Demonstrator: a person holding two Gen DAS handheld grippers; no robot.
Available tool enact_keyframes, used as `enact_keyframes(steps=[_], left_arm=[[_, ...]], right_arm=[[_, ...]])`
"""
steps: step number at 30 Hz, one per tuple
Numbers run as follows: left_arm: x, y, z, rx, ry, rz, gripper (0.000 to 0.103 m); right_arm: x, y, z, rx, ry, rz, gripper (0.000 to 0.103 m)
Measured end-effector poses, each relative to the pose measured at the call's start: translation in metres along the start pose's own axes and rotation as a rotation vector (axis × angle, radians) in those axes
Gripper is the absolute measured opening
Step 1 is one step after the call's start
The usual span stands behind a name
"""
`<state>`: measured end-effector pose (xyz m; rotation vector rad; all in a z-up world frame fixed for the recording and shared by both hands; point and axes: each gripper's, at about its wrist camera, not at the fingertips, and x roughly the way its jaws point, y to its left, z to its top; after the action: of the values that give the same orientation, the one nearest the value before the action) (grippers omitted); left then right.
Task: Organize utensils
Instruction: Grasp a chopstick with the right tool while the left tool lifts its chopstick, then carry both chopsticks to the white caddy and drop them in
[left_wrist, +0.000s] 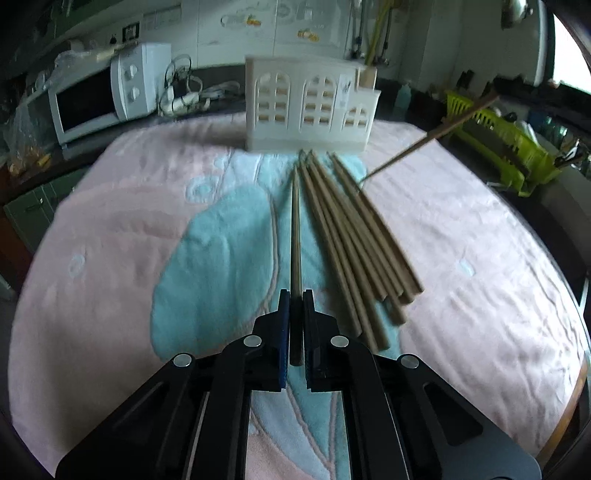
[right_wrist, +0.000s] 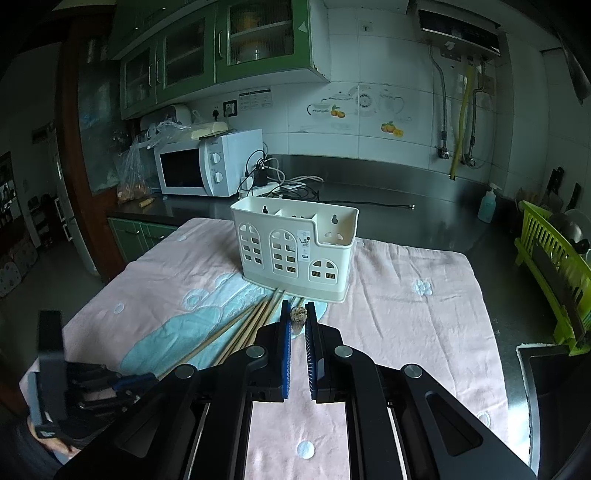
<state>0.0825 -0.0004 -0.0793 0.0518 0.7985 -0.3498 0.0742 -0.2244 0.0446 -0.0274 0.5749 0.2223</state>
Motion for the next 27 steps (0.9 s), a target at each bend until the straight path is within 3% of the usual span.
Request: enact_keyframes(steps=[7,13,22,27], left_arm=[[-0.029,0.000,0.030,-0.010,-0.131,0.012,0.005],[-0.031,0.001,0.055,-0.017,-0.211,0.038,0.005],[-0.022,0.011,0.080,-0.079,-0.255,0.026,0.005],[-0.037,0.010,0.097,-0.081,-0.284,-0.006,0.005]], right_arm=[[0.000,-0.001,0.002,0.001,-0.005,-0.002,0.007],[0.002,-0.002,0.006,0.002,-0.012,-0.003,0.007],[0.007,-0.001,0.013,-0.003,-0.025,-0.005,0.007],[0.009,-0.005,0.023,-0.005,-0.022,-0.002,0.007]])
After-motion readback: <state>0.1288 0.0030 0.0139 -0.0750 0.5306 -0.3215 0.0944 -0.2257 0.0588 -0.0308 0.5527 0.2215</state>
